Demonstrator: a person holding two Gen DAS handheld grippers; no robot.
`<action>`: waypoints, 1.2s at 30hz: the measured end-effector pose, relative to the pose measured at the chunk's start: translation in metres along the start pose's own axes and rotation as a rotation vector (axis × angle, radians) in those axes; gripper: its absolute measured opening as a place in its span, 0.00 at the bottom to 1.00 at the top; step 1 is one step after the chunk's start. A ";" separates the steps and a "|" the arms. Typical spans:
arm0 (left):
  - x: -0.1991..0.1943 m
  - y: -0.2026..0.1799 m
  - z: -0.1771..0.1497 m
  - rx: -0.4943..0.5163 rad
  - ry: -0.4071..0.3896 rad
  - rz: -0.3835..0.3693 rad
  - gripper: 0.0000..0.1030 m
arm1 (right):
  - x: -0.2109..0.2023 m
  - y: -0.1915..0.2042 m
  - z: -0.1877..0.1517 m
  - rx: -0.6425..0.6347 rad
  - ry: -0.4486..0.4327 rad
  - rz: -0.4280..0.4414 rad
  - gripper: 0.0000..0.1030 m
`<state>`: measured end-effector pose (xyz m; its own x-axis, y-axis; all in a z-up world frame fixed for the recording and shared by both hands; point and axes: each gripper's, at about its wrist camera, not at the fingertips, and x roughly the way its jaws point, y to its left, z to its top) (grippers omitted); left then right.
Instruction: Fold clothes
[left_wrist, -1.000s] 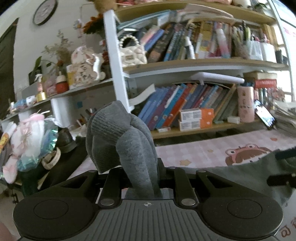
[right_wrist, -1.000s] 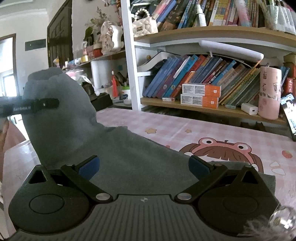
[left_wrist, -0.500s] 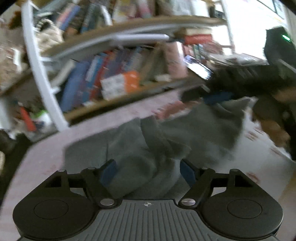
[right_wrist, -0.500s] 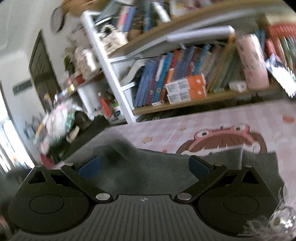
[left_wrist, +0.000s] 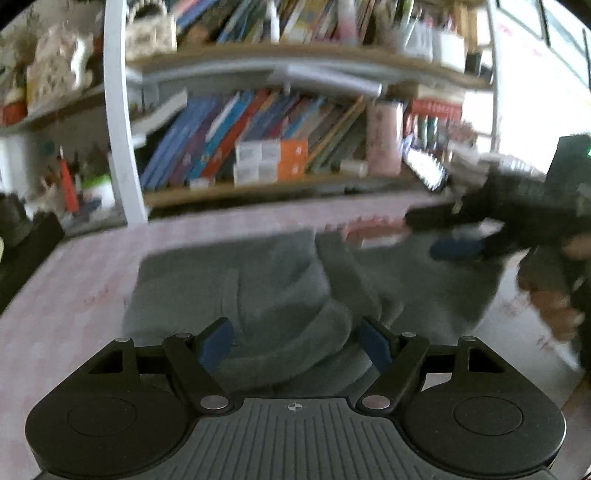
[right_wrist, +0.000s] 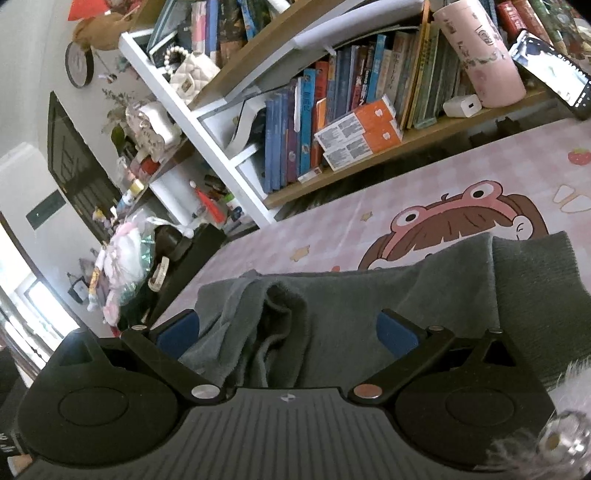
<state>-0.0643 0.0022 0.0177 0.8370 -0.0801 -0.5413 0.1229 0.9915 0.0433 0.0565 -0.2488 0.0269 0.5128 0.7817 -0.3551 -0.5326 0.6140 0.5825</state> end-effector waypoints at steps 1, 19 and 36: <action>0.005 -0.002 -0.004 0.013 0.018 0.007 0.76 | 0.000 0.001 -0.001 -0.006 0.002 -0.002 1.00; -0.035 0.054 -0.011 -0.211 -0.180 0.149 0.88 | -0.038 -0.032 0.017 0.078 -0.202 -0.034 1.00; -0.048 -0.014 -0.013 0.052 -0.204 -0.158 0.85 | 0.079 0.008 0.006 0.191 0.352 0.115 0.79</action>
<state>-0.1126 -0.0067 0.0323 0.8947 -0.2580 -0.3647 0.2836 0.9588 0.0175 0.0966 -0.1824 0.0075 0.1780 0.8540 -0.4888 -0.4212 0.5151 0.7465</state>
